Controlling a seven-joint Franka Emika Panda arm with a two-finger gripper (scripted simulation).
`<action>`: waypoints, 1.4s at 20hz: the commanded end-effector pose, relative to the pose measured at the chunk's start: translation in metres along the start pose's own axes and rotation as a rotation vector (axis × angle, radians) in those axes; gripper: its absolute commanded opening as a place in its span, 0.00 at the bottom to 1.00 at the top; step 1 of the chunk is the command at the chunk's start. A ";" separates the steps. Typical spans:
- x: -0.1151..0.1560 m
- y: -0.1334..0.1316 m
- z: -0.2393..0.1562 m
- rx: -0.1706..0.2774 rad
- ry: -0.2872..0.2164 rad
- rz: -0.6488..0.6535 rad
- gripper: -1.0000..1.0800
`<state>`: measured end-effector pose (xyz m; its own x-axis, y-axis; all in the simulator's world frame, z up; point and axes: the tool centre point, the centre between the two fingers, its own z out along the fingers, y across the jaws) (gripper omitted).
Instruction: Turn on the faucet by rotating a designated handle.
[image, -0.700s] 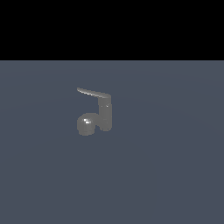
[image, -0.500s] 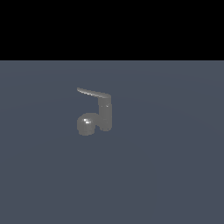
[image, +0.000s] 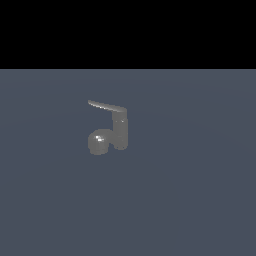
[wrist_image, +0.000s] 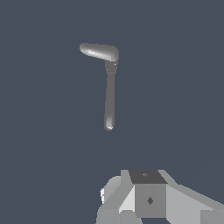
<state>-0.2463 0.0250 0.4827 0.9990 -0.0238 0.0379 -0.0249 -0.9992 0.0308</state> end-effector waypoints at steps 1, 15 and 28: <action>0.003 -0.007 0.006 0.000 -0.001 0.032 0.00; 0.038 -0.059 0.061 0.001 -0.012 0.309 0.00; 0.087 -0.101 0.116 0.004 -0.023 0.584 0.00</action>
<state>-0.1595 0.1157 0.3737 0.8388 -0.5438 0.0271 -0.5442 -0.8389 0.0095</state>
